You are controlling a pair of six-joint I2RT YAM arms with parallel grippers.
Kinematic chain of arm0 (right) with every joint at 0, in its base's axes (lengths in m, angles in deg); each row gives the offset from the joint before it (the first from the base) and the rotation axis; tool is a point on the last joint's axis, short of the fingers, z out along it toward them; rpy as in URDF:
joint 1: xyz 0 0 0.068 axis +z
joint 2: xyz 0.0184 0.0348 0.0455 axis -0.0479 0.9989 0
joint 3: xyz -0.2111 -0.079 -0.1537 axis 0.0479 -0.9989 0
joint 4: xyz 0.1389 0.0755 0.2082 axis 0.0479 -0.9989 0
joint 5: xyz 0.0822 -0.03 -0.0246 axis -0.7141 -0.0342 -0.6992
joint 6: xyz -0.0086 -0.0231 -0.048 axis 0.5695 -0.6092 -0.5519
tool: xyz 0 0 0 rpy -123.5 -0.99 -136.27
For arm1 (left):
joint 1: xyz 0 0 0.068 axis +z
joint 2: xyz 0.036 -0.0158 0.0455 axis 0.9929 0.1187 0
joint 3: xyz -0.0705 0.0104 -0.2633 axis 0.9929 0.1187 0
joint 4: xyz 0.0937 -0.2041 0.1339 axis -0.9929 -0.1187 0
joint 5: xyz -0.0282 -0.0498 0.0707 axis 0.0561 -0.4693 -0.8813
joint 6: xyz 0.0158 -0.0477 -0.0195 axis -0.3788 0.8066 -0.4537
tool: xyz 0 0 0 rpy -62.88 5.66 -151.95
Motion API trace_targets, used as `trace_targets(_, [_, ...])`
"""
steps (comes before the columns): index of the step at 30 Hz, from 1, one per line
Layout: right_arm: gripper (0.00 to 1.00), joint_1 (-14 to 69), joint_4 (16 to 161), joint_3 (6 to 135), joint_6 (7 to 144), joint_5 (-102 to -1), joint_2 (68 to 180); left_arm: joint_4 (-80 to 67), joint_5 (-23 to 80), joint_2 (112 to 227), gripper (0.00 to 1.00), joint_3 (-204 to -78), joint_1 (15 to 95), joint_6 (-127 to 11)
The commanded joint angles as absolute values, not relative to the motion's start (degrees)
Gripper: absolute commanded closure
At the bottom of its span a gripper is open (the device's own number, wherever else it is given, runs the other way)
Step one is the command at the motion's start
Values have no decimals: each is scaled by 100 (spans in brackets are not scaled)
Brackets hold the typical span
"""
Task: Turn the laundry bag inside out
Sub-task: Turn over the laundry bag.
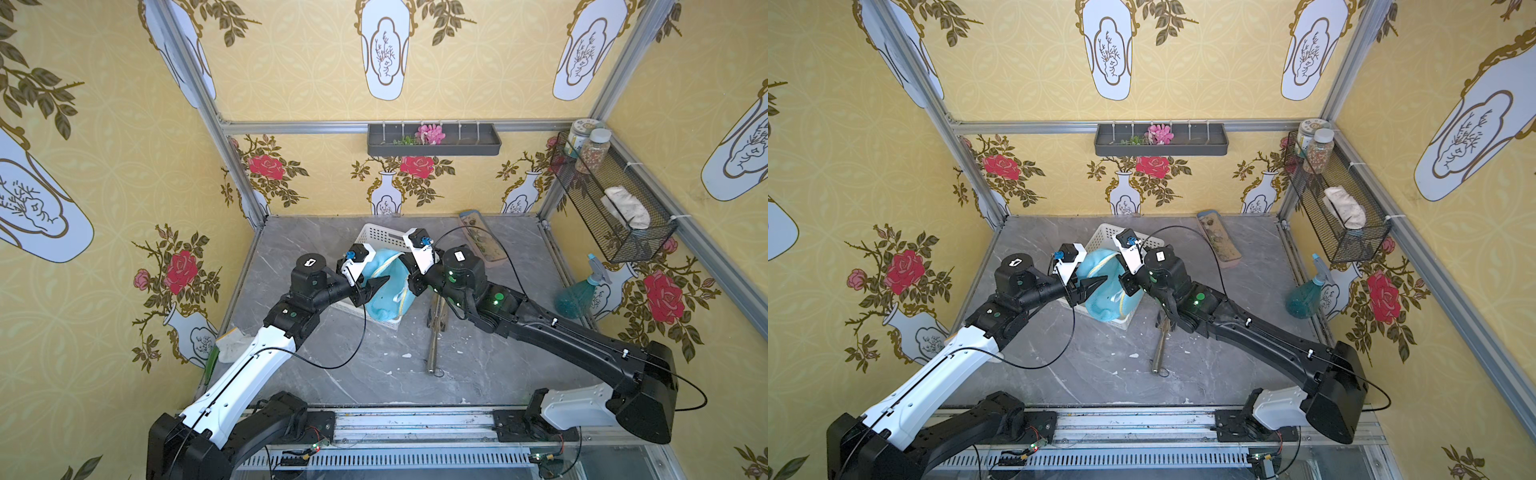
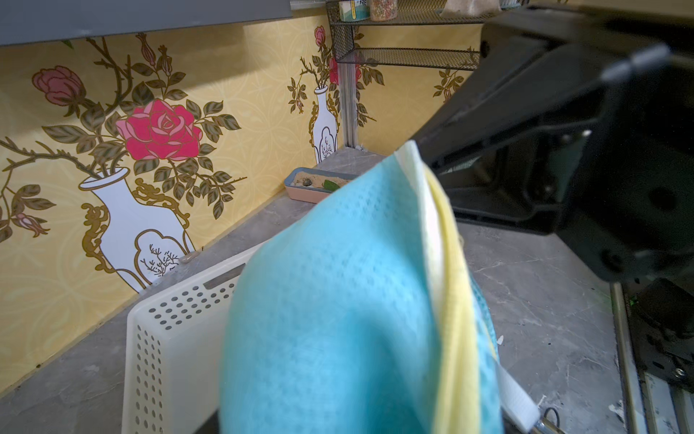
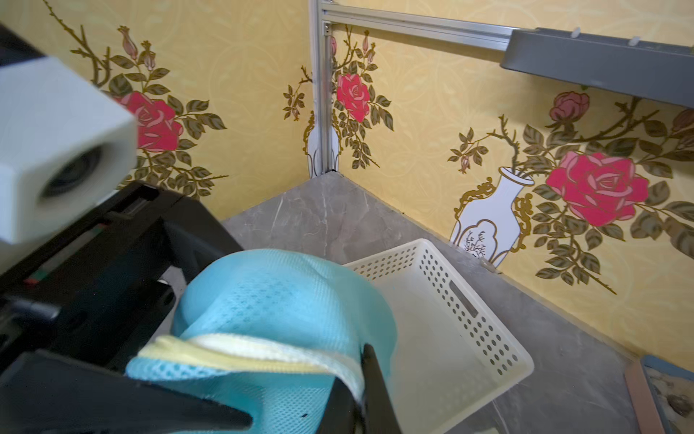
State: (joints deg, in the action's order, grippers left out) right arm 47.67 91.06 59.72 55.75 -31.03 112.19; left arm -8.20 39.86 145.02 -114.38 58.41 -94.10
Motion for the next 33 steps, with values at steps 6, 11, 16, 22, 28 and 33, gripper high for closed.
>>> trace_targets(6, [100,4657,9509,6010,5729,-2635,11042,-839,3923,14520,64,-11350,5848,-9460])
trace_targets(11, [100,4665,9588,5929,5696,-2720,10891,-1009,3783,14671,77,-11472,5841,-9477])
trace_targets(16, [100,4647,9575,5918,5594,-2859,10838,-1063,3898,14692,93,-11532,5844,-9500])
trace_targets(22, [100,3661,8851,6342,5810,-4514,11089,-1126,4719,14449,100,-11565,5847,-9800])
trace_targets(28, [78,2496,8306,6944,6018,-6856,11745,-1185,5847,14214,100,-11621,5843,-10193])
trace_targets(33, [69,2354,8207,7261,5907,-7150,12167,-1560,6762,14387,100,-11888,5857,-10474])
